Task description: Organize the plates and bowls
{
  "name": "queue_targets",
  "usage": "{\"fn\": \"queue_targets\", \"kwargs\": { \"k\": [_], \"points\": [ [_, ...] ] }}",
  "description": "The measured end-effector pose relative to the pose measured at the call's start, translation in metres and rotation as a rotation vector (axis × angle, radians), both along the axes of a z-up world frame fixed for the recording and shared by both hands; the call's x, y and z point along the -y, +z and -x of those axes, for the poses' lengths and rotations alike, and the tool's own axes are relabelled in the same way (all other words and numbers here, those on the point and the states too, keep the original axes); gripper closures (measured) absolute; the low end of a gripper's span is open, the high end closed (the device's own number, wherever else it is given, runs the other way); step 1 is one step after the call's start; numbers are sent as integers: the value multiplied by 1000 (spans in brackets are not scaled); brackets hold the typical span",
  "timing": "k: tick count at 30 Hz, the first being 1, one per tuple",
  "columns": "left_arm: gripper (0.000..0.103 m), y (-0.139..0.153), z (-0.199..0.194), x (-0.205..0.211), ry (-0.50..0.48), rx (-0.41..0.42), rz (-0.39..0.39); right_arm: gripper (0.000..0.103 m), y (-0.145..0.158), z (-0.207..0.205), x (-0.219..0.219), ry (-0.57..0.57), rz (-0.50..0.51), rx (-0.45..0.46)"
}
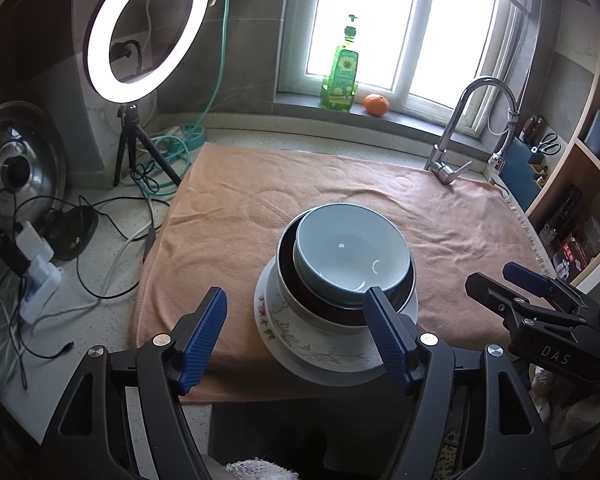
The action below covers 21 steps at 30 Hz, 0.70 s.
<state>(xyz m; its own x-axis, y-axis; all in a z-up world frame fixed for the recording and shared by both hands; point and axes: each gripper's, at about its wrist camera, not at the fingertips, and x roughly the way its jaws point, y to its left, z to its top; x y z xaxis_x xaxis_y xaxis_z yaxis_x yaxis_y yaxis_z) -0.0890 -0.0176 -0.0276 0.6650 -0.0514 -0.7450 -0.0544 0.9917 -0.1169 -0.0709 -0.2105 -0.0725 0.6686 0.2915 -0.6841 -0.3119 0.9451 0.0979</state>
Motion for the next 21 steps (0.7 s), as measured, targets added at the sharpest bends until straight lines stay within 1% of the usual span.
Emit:
{"fn": "queue_targets", "kwargs": {
  "k": [21],
  "points": [
    [32, -1, -8, 2, -1, 2, -8, 25, -5, -9, 2, -8, -3, -19]
  ]
}}
